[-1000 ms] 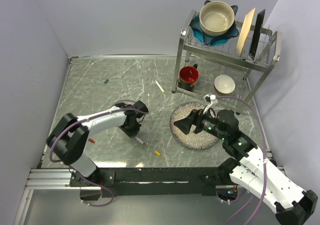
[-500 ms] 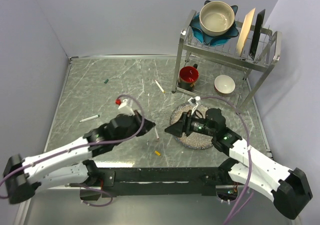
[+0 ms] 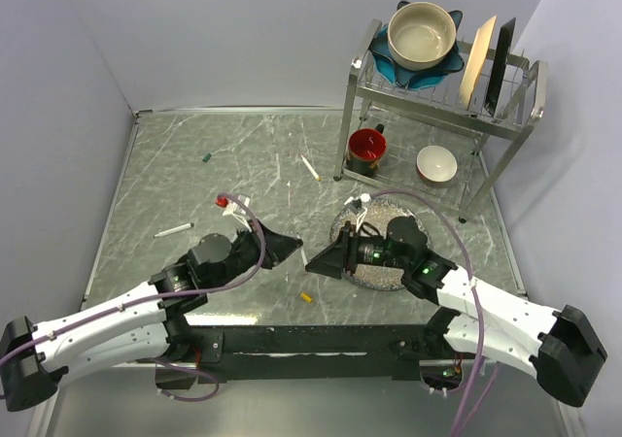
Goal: Insert the pens into the pen caps
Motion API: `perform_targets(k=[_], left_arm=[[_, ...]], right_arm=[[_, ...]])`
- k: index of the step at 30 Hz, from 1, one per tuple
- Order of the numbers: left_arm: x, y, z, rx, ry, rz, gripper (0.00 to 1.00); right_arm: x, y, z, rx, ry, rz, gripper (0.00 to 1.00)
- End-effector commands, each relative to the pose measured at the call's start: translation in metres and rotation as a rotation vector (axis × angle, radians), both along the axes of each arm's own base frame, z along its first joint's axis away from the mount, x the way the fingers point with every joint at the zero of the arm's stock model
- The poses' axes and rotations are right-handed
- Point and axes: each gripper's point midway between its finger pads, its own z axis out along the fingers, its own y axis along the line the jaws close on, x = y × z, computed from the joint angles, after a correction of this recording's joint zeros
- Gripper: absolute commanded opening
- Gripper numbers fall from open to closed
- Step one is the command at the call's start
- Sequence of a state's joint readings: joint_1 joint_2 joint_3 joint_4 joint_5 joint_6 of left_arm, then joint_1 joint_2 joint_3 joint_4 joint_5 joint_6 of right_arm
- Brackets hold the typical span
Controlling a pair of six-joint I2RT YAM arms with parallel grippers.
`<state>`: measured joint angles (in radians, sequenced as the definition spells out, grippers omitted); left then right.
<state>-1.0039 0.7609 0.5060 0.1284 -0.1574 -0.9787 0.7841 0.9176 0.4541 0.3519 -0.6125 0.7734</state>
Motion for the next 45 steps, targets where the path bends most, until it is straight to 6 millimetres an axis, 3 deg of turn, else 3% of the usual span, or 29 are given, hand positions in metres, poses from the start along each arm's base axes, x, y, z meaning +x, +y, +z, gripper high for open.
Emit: perform_targets(k=[1, 11, 20, 24, 26, 27, 28, 30, 32, 33, 34, 37, 40, 41, 42, 45], left_arm=[[-0.011, -0.002, 0.027, -0.081, -0.093, -0.064, 0.01], [-0.025, -0.009, 0.034, -0.122, -0.129, -0.154, 0.01], [-0.03, -0.012, 0.036, -0.129, -0.14, -0.189, 0.01], [-0.031, -0.012, 0.038, -0.129, -0.14, -0.191, 0.01], [-0.027, -0.011, 0.036, -0.116, -0.128, -0.167, 0.22], [-0.028, -0.01, 0.033, -0.103, -0.102, -0.166, 0.53], [-0.02, -0.006, 0.029, -0.086, -0.08, -0.116, 0.66], [0.0, 0.006, 0.031, -0.095, -0.012, 0.027, 0.99], [0.011, 0.022, 0.007, -0.023, 0.102, 0.15, 1.0], [0.023, 0.034, 0.014, -0.045, 0.138, 0.26, 0.99], [0.025, 0.045, 0.0, 0.012, 0.186, 0.317, 0.99], [0.042, 0.079, 0.003, 0.015, 0.259, 0.558, 0.97], [0.05, 0.125, -0.017, 0.159, 0.307, 0.804, 0.91], [0.049, 0.153, -0.035, 0.283, 0.358, 0.903, 0.89], [0.049, 0.169, -0.042, 0.279, 0.414, 0.992, 0.88], [0.051, 0.216, -0.063, 0.4, 0.519, 1.161, 0.91]], right_arm=[[-0.001, 0.012, 0.023, 0.049, -0.051, 0.013, 0.56], [-0.01, 0.025, 0.031, 0.07, -0.062, 0.053, 0.43], [-0.014, 0.022, 0.038, 0.103, -0.079, 0.047, 0.37], [-0.014, 0.02, 0.037, 0.112, -0.077, 0.035, 0.0], [-0.015, 0.018, 0.041, 0.128, -0.084, 0.03, 0.0], [-0.013, 0.017, 0.04, 0.125, -0.084, 0.015, 0.0], [-0.011, 0.015, 0.037, 0.109, -0.076, -0.005, 0.0], [-0.002, 0.01, 0.038, 0.099, -0.094, -0.073, 0.0], [0.003, 0.001, 0.032, 0.057, -0.094, -0.126, 0.0], [0.009, -0.002, 0.032, 0.046, -0.098, -0.17, 0.0], [0.01, -0.006, 0.026, 0.019, -0.089, -0.182, 0.0], [0.01, -0.015, 0.026, 0.023, -0.102, -0.222, 0.0], [0.008, -0.024, 0.026, 0.028, -0.115, -0.245, 0.0], [0.007, -0.026, 0.029, 0.035, -0.128, -0.246, 0.0], [0.007, -0.027, 0.029, 0.029, -0.131, -0.248, 0.0], [0.007, -0.031, 0.026, -0.001, -0.142, -0.254, 0.0]])
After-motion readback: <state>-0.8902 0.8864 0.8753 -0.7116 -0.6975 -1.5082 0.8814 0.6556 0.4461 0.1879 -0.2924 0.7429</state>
